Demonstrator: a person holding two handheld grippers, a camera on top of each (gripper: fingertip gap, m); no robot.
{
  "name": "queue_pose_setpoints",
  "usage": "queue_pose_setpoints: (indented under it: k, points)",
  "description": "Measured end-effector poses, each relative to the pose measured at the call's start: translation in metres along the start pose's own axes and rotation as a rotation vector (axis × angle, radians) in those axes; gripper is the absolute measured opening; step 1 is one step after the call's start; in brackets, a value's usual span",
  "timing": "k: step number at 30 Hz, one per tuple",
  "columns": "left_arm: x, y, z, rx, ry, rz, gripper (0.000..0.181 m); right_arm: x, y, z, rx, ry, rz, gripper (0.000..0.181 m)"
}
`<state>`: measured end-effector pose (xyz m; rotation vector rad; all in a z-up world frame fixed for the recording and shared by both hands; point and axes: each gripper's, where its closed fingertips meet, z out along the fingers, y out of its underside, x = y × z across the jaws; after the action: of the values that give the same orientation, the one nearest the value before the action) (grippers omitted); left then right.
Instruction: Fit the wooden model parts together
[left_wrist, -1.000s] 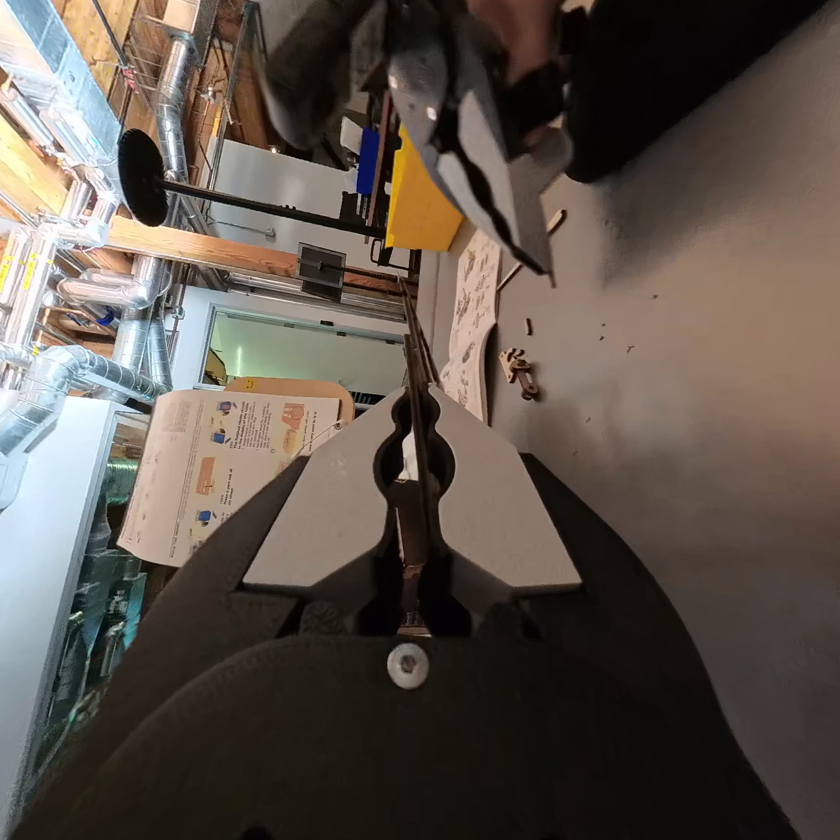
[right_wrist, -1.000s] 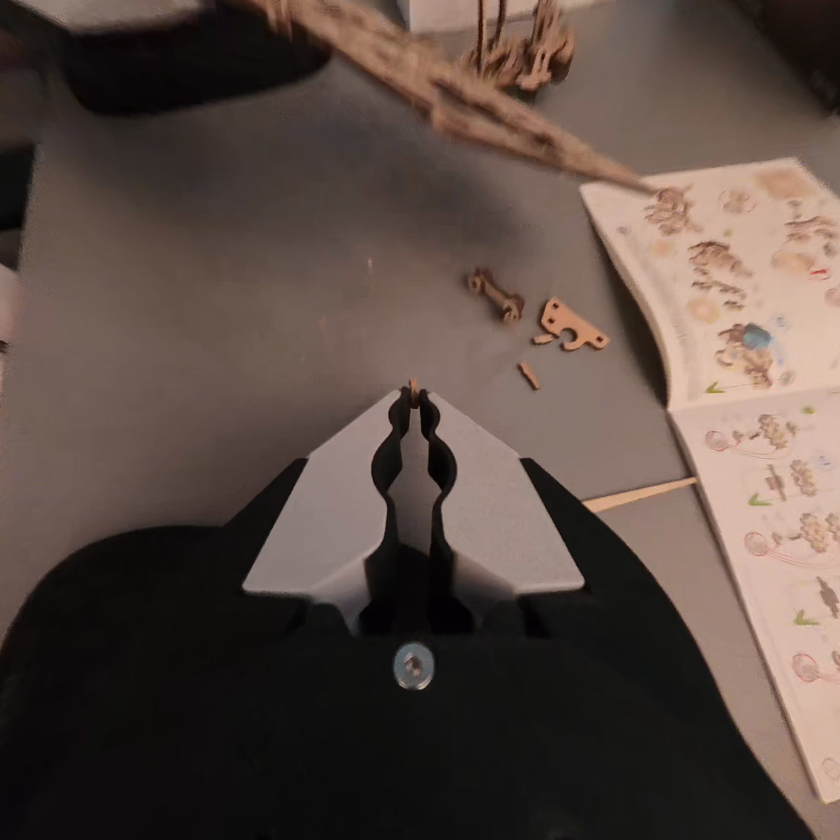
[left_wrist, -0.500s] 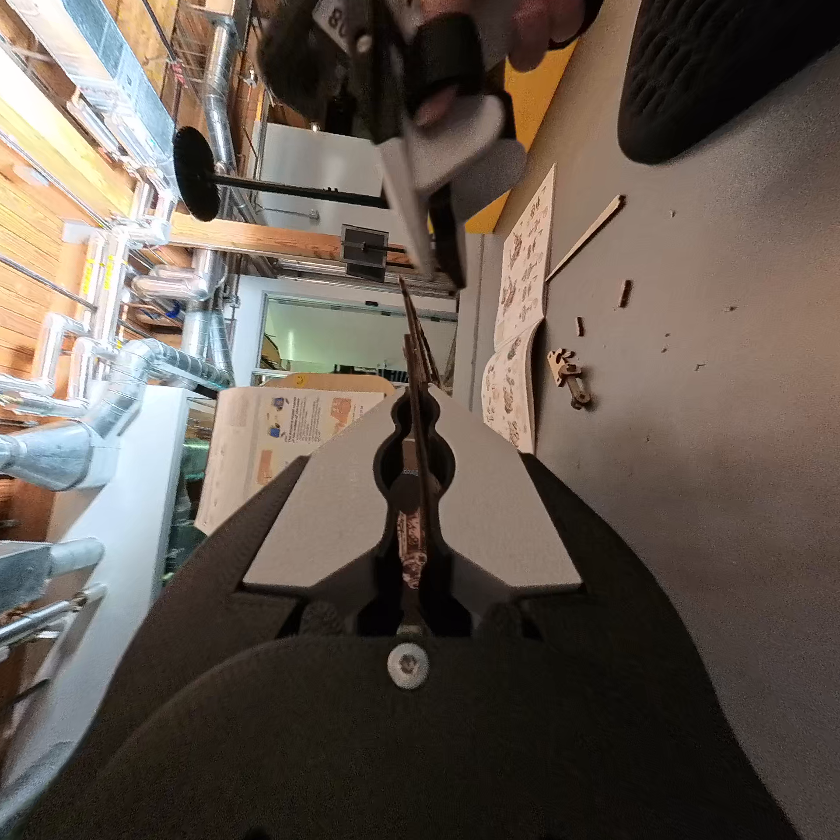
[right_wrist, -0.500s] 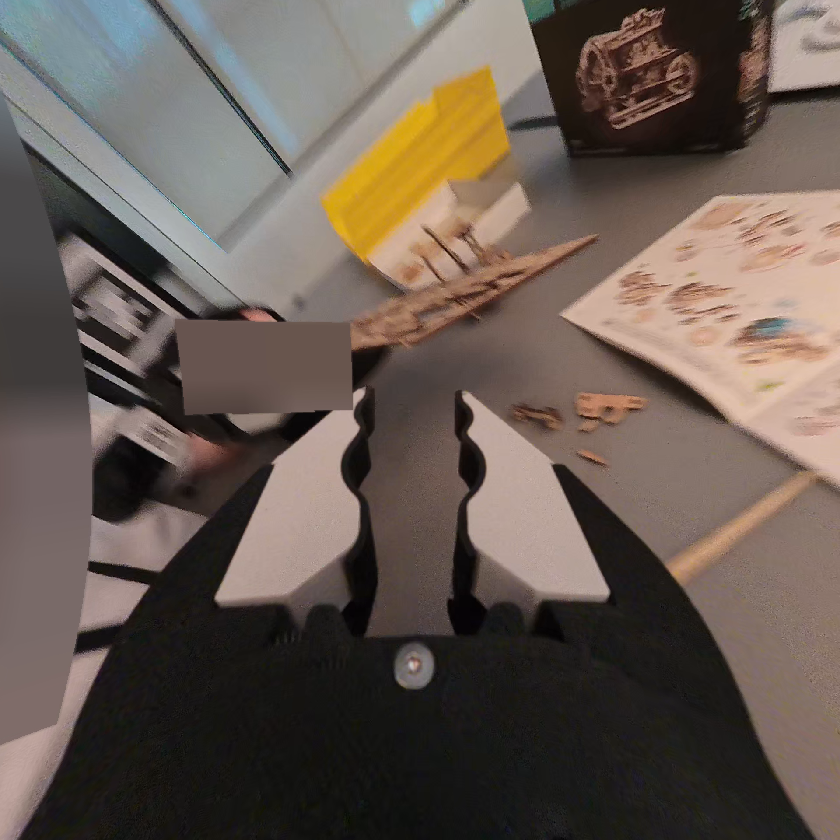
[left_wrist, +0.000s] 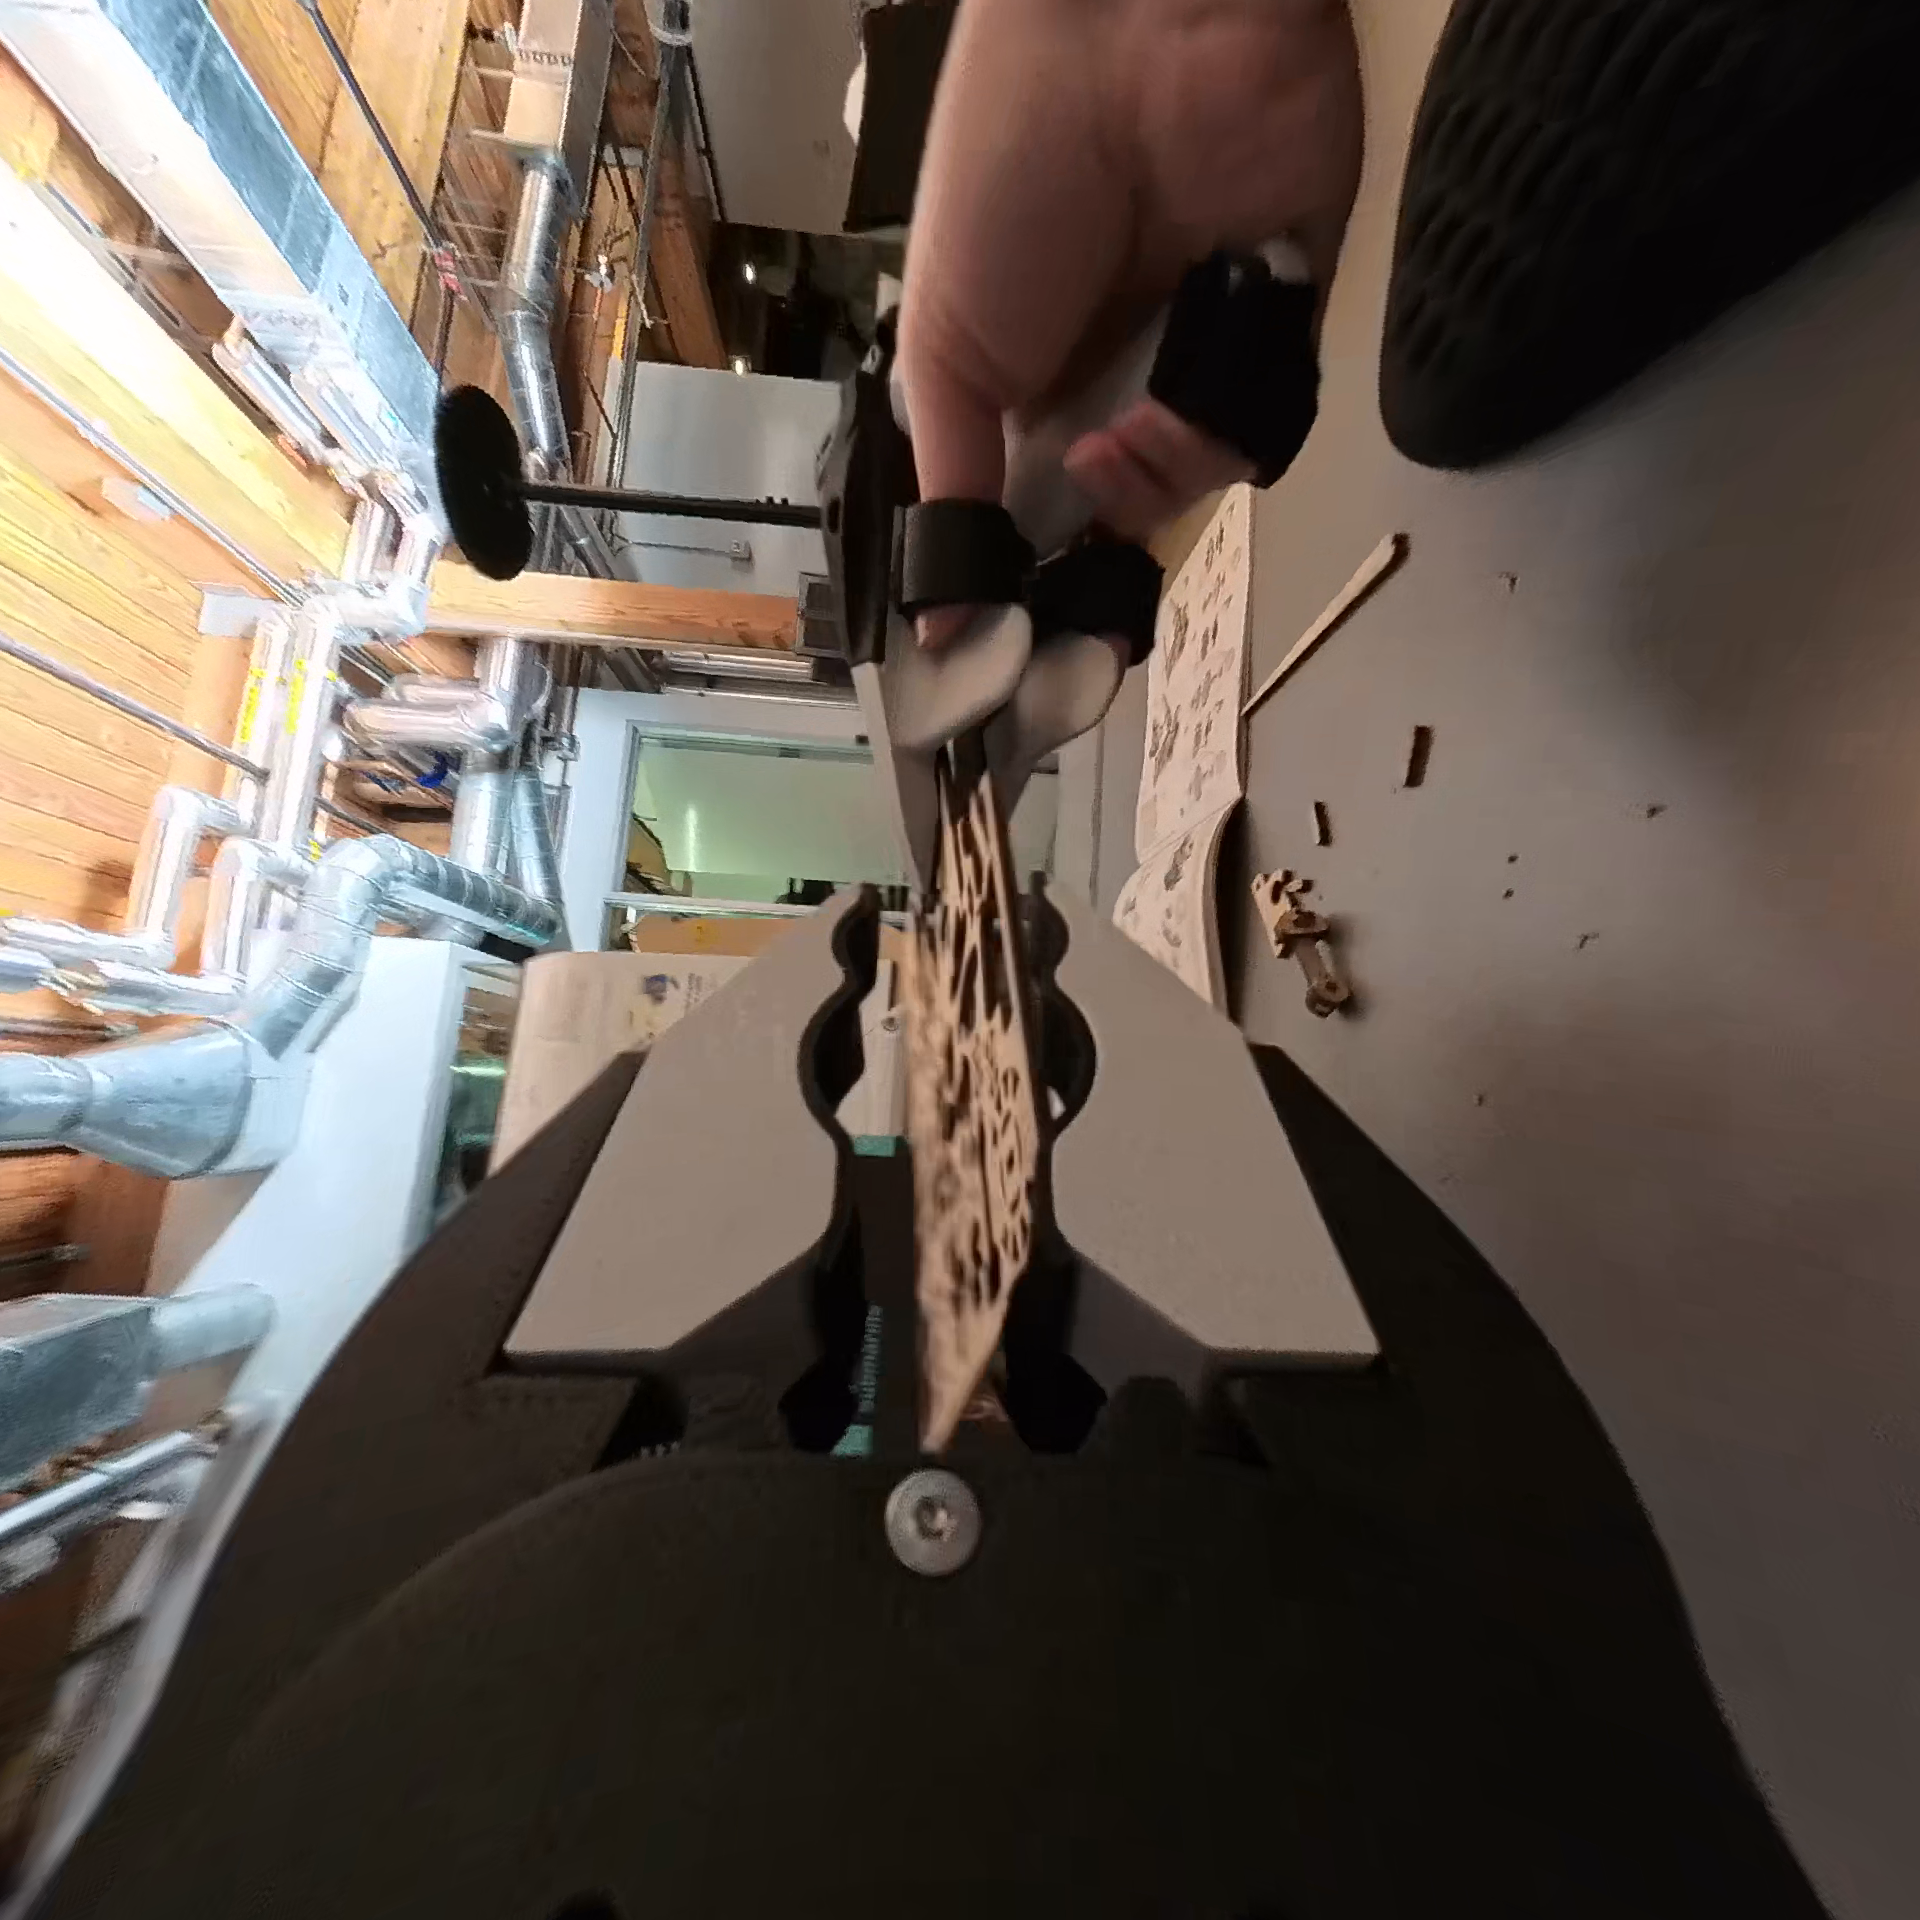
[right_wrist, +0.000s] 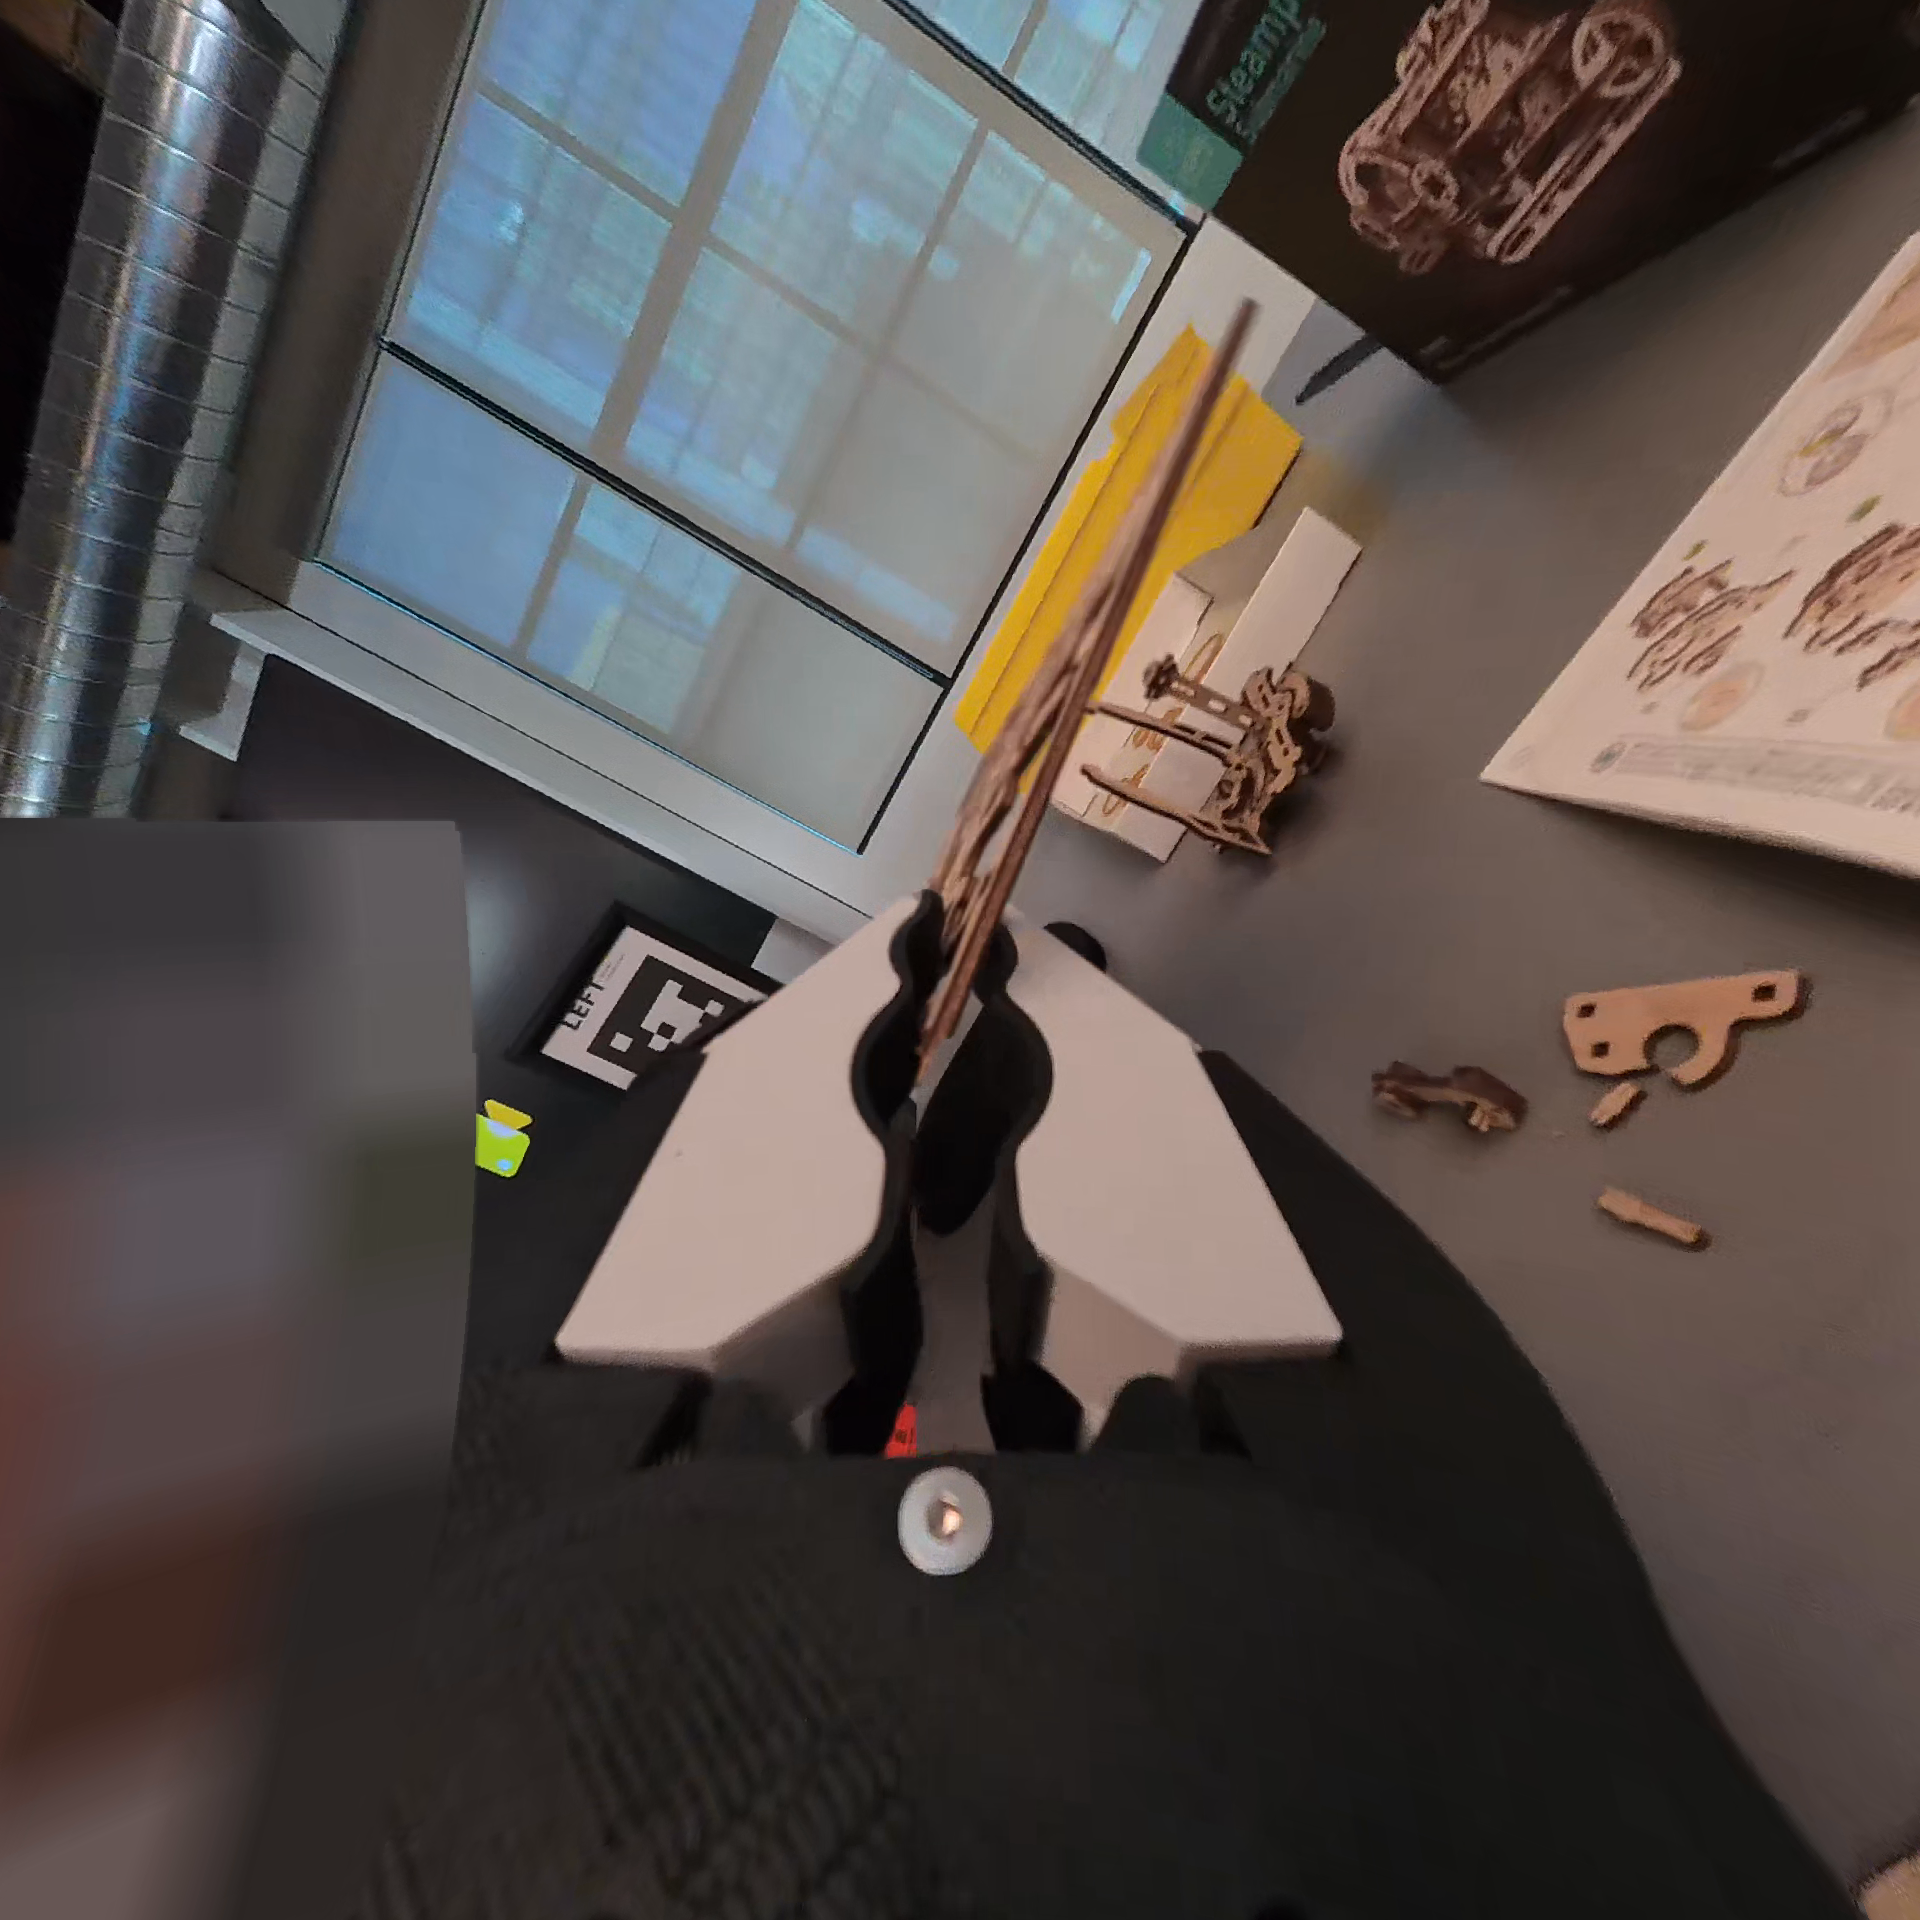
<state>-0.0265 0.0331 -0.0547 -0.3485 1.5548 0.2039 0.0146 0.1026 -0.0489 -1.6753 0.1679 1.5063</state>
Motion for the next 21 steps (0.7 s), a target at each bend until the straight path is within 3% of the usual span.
queue_pose_setpoints:
  k: [3, 8, 14, 17, 21]
  points:
    - [-0.003, 0.009, -0.003, -0.044, 0.019, -0.075, 0.044, 0.002, -0.013, -0.006, -0.006, 0.01, -0.012, 0.001]
    - [0.0, 0.008, -0.023, -0.011, 0.086, -0.29, 0.048, 0.011, 0.0, -0.005, -0.13, 0.019, 0.024, 0.002]
    - [-0.002, 0.002, -0.05, 0.056, 0.148, -0.532, 0.05, 0.022, 0.005, 0.0, -0.13, -0.06, 0.175, 0.0]
    - [-0.007, 0.015, -0.06, 0.032, 0.165, -0.713, 0.05, 0.023, 0.025, 0.006, -0.228, -0.075, 0.227, 0.0]
    - [-0.017, 0.046, -0.074, -0.037, 0.183, -0.907, 0.044, 0.023, 0.072, 0.016, -0.473, -0.016, 0.205, 0.0]
